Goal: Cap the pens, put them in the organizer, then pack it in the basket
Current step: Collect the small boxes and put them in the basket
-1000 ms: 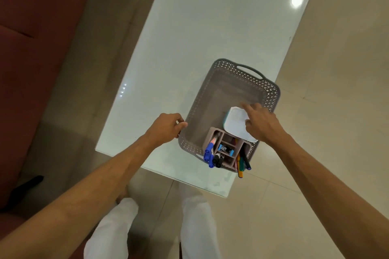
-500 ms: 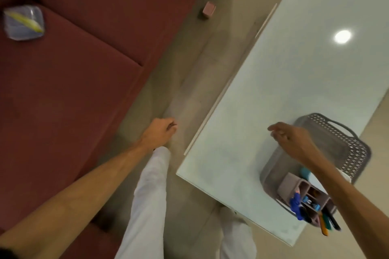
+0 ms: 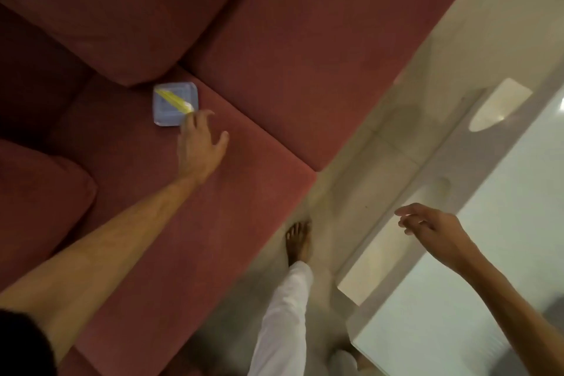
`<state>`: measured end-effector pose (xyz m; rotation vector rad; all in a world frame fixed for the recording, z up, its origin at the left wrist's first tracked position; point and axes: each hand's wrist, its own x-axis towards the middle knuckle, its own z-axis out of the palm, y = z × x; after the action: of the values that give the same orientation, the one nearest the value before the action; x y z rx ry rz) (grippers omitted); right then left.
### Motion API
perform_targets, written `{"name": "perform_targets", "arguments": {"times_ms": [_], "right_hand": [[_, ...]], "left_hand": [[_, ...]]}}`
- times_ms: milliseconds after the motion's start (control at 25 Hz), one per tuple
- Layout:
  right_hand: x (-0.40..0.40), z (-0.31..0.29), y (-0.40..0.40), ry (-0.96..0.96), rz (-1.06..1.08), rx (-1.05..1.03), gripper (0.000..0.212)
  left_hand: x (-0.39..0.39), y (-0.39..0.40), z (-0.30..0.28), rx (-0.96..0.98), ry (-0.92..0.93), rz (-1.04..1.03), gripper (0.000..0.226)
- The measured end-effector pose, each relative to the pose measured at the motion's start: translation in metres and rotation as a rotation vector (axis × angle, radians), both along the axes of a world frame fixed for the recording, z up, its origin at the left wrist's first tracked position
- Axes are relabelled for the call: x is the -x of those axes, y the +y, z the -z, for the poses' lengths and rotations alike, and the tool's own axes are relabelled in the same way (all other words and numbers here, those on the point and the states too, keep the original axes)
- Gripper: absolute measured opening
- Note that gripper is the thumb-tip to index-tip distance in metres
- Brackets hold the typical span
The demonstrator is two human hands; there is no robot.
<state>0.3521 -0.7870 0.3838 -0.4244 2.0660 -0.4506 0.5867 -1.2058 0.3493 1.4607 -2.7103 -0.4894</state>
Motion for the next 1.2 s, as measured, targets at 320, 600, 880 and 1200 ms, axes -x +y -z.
{"name": "perform_targets", "arguments": {"times_ms": [320, 600, 880, 1200], "right_hand": [[-0.025, 0.039, -0.055, -0.094, -0.068, 0.006, 0.028], [-0.023, 0.024, -0.03, -0.183, 0.216, -0.017, 0.025], [-0.011, 0.003, 0.032, -0.618, 0.964, 0.072, 0.06], [-0.012, -0.006, 0.257, -0.37, 1.462, 0.422, 0.04]], "left_hand": [[-0.02, -0.143, 0.066, -0.288, -0.1, -0.543, 0.115], [0.04, -0.004, 0.042, -0.469, -0.043, -0.09, 0.122], [0.131, 0.246, 0.007, -0.75, 0.253, 0.788, 0.047], [0.198, 0.459, -0.035, -1.047, 0.073, 0.887, 0.097]]}}
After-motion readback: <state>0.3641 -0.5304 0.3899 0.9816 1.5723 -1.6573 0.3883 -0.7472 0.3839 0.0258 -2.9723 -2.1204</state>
